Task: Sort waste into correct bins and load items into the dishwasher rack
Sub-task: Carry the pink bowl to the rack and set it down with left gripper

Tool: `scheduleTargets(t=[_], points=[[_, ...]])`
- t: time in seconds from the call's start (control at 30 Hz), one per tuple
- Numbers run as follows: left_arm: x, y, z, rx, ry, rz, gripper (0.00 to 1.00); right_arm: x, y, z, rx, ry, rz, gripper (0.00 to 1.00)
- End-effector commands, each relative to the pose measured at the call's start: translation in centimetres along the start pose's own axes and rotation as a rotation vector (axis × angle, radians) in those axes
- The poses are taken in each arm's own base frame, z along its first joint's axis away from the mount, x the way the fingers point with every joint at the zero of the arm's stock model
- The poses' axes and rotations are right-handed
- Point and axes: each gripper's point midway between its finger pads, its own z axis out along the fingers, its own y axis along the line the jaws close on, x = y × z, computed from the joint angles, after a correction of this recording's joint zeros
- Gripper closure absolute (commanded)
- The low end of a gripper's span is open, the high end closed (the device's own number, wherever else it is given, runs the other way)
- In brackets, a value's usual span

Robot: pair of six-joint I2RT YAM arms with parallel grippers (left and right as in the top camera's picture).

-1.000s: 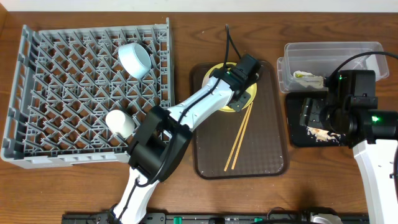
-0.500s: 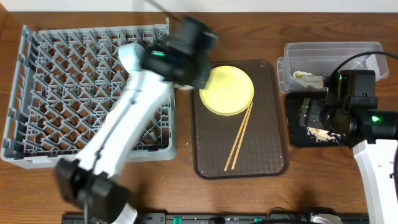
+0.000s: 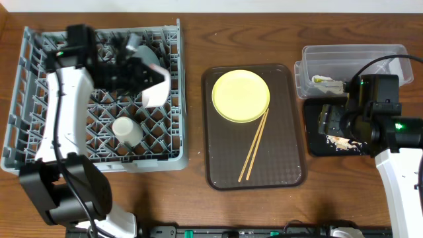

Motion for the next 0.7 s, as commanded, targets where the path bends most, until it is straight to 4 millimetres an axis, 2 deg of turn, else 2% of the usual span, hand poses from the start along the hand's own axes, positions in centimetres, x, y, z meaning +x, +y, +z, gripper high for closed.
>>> scheduleTargets(t=[0.0,0.1,0.2,0.47,0.67], points=[[-0.5,-0.2,-1.8,0.165,-0.057,-0.019,0.94,-0.3,-0.2,-0.2,0.008,-0.01,-0.006,0.25],[-1.3,0.3,-3.4,0.23,-0.11,-0.031,0.94,-0.3,-0.2,-0.2,0.008,-0.009,-0.006,0.25],[-1.7,1.5,-4.0,0.227,-0.133,-0.052,0.94,-0.3,-0.2,-0.2,0.008,-0.009,-0.005,0.25],[-2.2,4.8,-3.8,0.227,-0.136,-0.14,0.94,-0.1,-0.3,-0.2,0.009,-0.002,-0.005,0.25],[-2.4,9.2,-3.4,0.2,-0.136,-0.231,0.94,0.0,-0.3,-0.2,0.01,0.004,-0.005,0.26]])
